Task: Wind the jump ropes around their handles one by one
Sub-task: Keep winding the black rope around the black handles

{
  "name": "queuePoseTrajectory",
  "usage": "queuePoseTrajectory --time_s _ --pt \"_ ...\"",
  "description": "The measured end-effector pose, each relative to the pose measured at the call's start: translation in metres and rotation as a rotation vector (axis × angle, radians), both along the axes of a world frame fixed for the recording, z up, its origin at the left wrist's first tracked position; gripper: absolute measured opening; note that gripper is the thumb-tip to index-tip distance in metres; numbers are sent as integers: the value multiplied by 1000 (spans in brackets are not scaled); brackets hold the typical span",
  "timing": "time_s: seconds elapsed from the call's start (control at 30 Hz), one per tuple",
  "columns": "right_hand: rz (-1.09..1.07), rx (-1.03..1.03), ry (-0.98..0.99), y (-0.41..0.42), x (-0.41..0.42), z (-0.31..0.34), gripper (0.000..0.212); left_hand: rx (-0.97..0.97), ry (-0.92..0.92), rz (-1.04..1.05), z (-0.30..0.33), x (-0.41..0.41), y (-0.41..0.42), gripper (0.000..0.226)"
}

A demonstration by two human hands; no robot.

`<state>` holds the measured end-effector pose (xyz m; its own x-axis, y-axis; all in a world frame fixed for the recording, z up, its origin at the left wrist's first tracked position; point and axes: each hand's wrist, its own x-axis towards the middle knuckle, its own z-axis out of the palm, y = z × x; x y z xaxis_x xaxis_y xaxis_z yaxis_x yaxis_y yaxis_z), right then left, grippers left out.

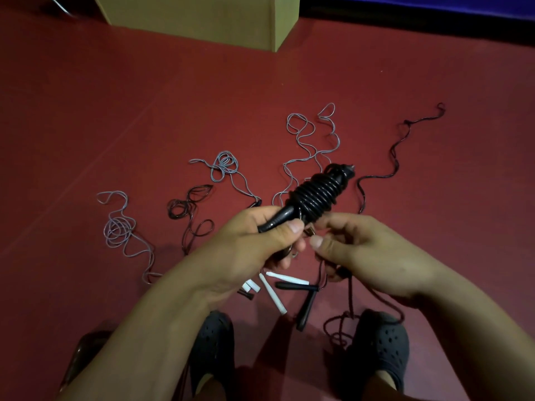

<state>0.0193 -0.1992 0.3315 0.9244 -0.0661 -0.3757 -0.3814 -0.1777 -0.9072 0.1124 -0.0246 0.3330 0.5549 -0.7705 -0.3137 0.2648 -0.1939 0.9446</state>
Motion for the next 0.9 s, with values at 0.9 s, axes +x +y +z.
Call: queuePoseTrajectory --time_s 0.9 --pt "157 -386 121 2 -1 0 38 530 -403 237 -5 0 3 20"
